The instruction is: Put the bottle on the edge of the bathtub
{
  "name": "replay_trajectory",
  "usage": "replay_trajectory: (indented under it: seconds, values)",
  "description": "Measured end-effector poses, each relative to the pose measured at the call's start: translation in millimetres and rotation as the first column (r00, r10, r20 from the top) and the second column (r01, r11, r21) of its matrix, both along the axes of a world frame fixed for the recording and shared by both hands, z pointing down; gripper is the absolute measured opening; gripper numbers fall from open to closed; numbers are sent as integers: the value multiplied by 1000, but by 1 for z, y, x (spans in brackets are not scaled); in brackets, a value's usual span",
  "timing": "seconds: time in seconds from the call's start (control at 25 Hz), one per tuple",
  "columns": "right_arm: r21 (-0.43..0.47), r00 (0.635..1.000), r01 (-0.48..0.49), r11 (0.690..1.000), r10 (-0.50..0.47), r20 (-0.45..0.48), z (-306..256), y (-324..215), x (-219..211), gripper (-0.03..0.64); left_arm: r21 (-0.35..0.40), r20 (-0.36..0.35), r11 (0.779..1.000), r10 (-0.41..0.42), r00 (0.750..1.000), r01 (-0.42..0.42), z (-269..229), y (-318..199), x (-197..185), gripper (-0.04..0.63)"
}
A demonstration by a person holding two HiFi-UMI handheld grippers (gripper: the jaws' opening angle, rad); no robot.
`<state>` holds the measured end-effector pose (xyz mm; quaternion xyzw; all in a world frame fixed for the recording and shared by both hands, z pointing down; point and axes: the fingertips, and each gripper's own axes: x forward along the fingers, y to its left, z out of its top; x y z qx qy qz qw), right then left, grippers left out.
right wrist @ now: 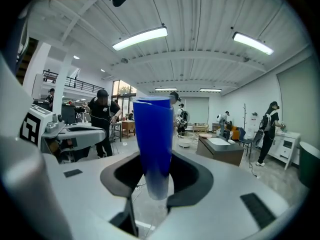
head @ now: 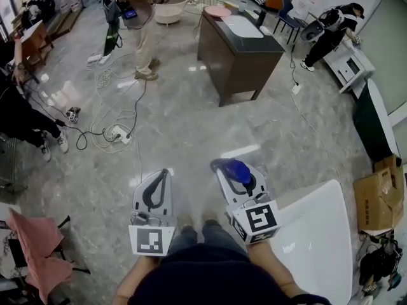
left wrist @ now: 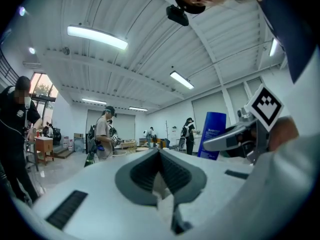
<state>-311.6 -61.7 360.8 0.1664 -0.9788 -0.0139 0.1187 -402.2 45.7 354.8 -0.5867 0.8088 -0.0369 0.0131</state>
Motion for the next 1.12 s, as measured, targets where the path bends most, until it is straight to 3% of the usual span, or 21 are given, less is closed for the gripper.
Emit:
replay_trajectory:
  seconds: [0.44,0.56,0.72,0.92,1.12]
  values:
    - [6,999,-35,999,35,-5,-1,-26,-1,160,-6,-30,999,35,999,-35,3,-31,-2,0]
    - [13,997,-75,997,75,-2,0,-35,10,160,-15,13,997,79,997,-79,2,-46,5,0]
    - [24,983,-182,983,182,1,4,-58,40,160,-19,57,979,206,977,-205,4,-84,28,2]
    - [37,928,-372,927,373,-10,12,-96,107,160,-38,79,918,396,915,-394,9,-142,80,0]
    - [46,816,-576,816,577,-18,20,-127,198,161,-55,74,805,594,801,-591,14,-193,158,2]
